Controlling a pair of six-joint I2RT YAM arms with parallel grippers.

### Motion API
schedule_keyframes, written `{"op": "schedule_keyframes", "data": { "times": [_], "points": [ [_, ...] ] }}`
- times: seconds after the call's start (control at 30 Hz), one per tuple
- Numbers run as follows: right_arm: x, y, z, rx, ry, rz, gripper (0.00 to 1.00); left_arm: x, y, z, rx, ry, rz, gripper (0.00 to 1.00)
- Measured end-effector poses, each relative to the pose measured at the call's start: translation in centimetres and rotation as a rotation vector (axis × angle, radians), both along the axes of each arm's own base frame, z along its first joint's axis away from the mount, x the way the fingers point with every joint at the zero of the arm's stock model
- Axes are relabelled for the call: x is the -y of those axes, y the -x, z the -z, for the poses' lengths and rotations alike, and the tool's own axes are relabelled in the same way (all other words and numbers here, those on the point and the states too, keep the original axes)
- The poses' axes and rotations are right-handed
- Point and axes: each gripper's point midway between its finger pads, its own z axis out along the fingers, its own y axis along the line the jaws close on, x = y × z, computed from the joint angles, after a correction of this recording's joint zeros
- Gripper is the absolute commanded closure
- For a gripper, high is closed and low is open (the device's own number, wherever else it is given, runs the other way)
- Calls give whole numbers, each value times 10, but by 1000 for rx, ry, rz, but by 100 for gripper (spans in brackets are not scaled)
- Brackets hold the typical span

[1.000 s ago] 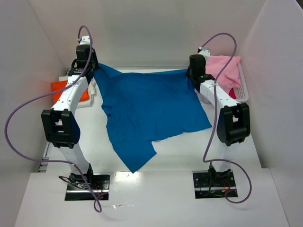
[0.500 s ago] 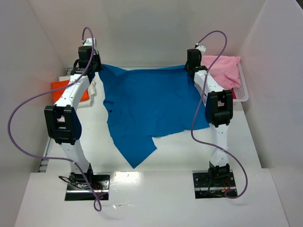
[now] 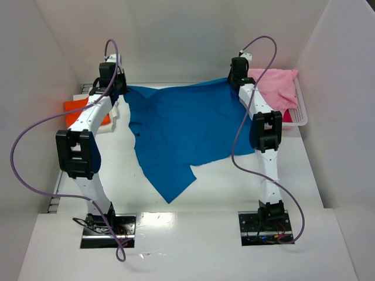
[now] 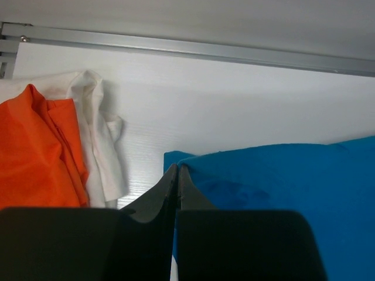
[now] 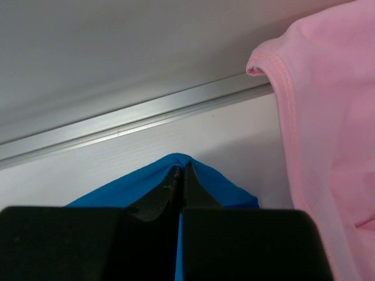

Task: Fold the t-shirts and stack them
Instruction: Fold the flattened tshirt in 1/3 of the way

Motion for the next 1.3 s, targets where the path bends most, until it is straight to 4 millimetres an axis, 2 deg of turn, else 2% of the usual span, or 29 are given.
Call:
{"op": "schedule_keyframes", "data": {
  "times": [0.13, 0.33, 0.47, 0.53, 0.63, 0.7, 0.8, 0.93, 1.07, 1.2, 1.3],
  "points": [
    [0, 1, 7, -18, 14, -10, 100, 9, 6, 8, -23, 24, 43, 100],
    [2, 4, 15, -40, 32, -12, 100, 36, 40, 43, -144, 60, 132, 100],
    [6, 10, 32, -79, 52, 0, 100, 74, 58, 52, -186, 67, 220, 100],
    [8, 14, 39, -99, 63, 5, 100, 101, 71, 54, -206, 67, 281, 100],
    [10, 15, 41, -106, 69, 10, 100, 136, 88, 55, -224, 66, 360, 100],
    [11, 15, 40, -103, 72, 14, 100, 148, 95, 57, -233, 72, 386, 100],
    [14, 15, 40, -105, 77, 22, 100, 151, 106, 69, -266, 87, 382, 100],
    [20, 14, 39, -102, 78, 33, 100, 145, 123, 96, -346, 94, 348, 100],
    [25, 13, 36, -100, 80, 38, 100, 139, 134, 111, -393, 93, 317, 100],
    [29, 10, 28, -86, 88, 40, 97, 136, 138, 116, -411, 91, 304, 100],
    [31, 9, 24, -80, 98, 35, 98, 138, 139, 117, -414, 100, 315, 100]
  ]
}}
